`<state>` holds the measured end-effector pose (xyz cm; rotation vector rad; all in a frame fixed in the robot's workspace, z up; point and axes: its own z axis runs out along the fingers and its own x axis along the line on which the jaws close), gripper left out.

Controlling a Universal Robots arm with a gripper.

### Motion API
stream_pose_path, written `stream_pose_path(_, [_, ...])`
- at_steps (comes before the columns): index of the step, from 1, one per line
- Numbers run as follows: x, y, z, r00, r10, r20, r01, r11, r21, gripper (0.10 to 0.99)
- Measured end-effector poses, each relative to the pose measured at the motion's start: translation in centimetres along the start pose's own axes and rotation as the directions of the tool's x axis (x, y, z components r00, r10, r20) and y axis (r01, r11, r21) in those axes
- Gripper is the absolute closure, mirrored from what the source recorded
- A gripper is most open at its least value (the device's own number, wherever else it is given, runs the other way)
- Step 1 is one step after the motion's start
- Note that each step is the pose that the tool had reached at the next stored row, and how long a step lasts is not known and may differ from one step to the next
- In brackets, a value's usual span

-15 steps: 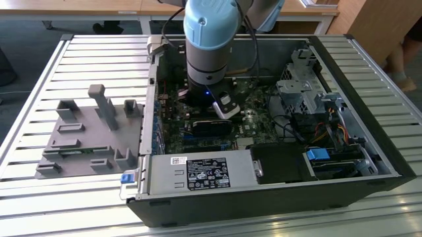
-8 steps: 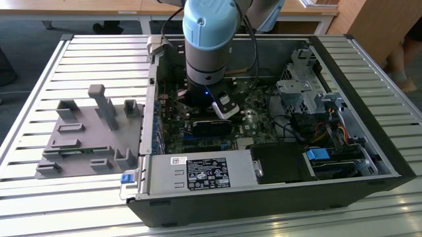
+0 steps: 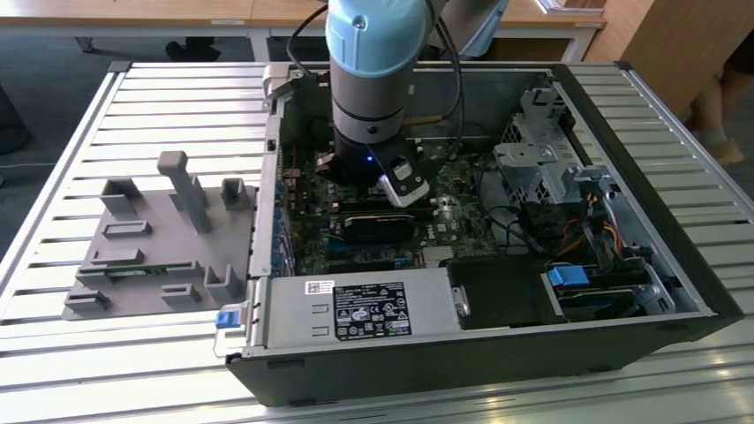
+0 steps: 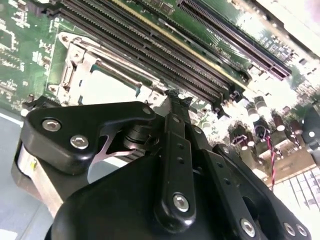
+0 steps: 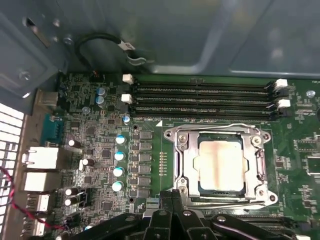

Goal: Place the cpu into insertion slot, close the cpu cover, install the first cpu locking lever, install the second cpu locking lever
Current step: 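Install the second cpu locking lever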

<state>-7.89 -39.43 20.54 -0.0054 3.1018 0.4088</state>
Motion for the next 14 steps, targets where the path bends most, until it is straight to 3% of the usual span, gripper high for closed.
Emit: stream_pose_path(14, [-0.04,0.68,-2.55,1.0,0.0,0.0,0.0,1.0,0.0,0.98])
